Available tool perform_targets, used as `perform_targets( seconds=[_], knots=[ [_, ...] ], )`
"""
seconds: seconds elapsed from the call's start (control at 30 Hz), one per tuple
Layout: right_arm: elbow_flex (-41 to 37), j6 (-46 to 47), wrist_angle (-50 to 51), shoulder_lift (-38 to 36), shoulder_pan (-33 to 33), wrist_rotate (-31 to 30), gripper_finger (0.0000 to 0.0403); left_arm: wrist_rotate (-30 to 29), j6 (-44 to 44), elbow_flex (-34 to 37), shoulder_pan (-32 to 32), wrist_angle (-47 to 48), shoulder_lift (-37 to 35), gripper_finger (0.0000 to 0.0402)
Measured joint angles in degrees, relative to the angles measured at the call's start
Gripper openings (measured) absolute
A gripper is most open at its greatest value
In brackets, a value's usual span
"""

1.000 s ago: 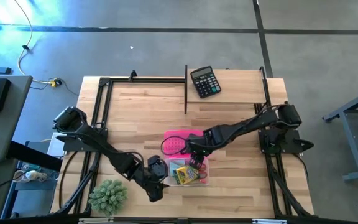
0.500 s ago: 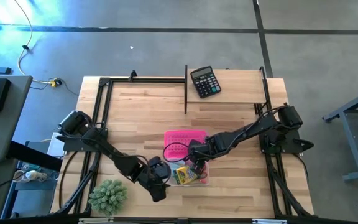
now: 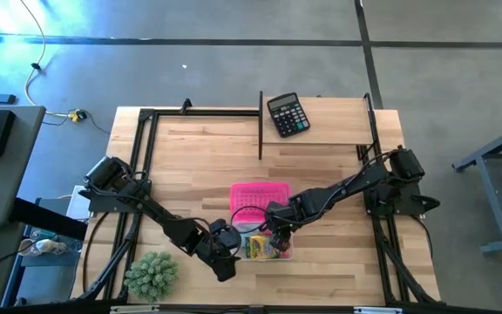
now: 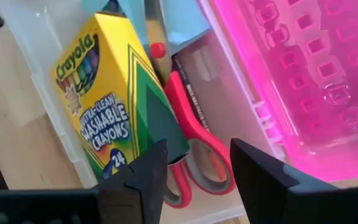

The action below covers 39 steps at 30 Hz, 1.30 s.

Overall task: Pack school essentials
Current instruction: Close the supply box

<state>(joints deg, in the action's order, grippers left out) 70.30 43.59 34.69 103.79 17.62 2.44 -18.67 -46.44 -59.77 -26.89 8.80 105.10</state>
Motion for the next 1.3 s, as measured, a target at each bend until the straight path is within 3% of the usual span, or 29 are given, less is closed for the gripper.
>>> perform_targets(
  seconds=[0.4, 0.7, 1.1, 1.3],
  knots=[
    [0.0, 0.2, 1.9, -3.9, -2.0, -2.2, 0.0165, 0.9, -1.4, 0.0, 0.0, 0.5, -2.0, 0.0211],
    [0.1, -2.1, 3.9, -12.7, -5.7, -10.3, 0.0165, -2.5, -1.4, 0.0, 2.2, 12.1, -10.5, 0.0211],
    [0.1, 0.1, 5.1, -23.1, -12.9, -14.8, 0.0165, -2.9, 0.0, 0.1, 12.9, 34.7, -23.1, 0.0211],
    [0.1, 4.3, 8.8, -25.6, -16.2, -16.8, 0.0165, -0.9, 4.8, -0.2, 21.1, 39.9, -26.9, 0.0211]
  ],
)
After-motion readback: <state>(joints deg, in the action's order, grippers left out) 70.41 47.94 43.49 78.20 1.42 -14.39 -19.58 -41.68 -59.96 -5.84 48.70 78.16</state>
